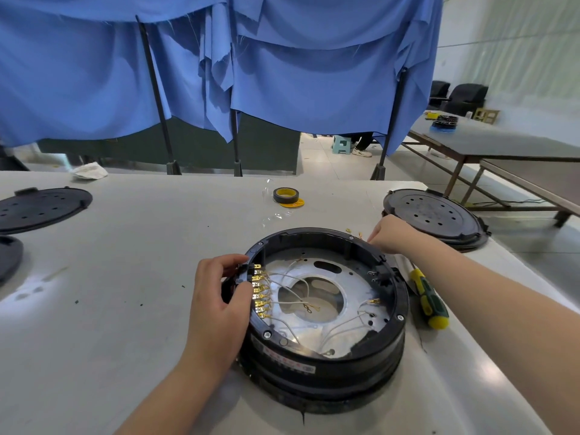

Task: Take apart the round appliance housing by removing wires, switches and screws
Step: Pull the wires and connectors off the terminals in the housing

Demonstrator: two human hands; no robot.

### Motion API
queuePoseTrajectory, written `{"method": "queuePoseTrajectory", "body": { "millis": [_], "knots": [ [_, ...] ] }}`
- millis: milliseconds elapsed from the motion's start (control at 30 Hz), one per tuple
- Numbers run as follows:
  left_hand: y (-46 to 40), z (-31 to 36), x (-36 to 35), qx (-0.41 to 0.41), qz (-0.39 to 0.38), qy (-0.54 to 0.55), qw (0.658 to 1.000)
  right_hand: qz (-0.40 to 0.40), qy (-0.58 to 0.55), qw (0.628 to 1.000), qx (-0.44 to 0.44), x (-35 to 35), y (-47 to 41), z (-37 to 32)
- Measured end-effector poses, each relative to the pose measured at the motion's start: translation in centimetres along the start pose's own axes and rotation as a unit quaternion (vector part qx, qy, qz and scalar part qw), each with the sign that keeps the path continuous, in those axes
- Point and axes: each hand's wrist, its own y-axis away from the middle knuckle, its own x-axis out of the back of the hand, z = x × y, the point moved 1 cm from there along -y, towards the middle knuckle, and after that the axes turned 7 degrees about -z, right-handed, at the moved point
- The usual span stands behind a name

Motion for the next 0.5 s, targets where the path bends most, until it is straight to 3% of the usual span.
{"method": "queuePoseTrajectory", "body": {
  "millis": [300,500],
  "knots": [
    [0.0,0.0,-0.1,0.0,0.0,-0.001,1.0,0.054,-0.069,0.996,0.023,-0.8,-1.2,-0.4],
    [0.0,-0.1,-0.1,-0.002,-0.002,-0.002,1.0,0.095,-0.193,0.972,0.094,1.3,-0.1,-1.4]
  ]
}}
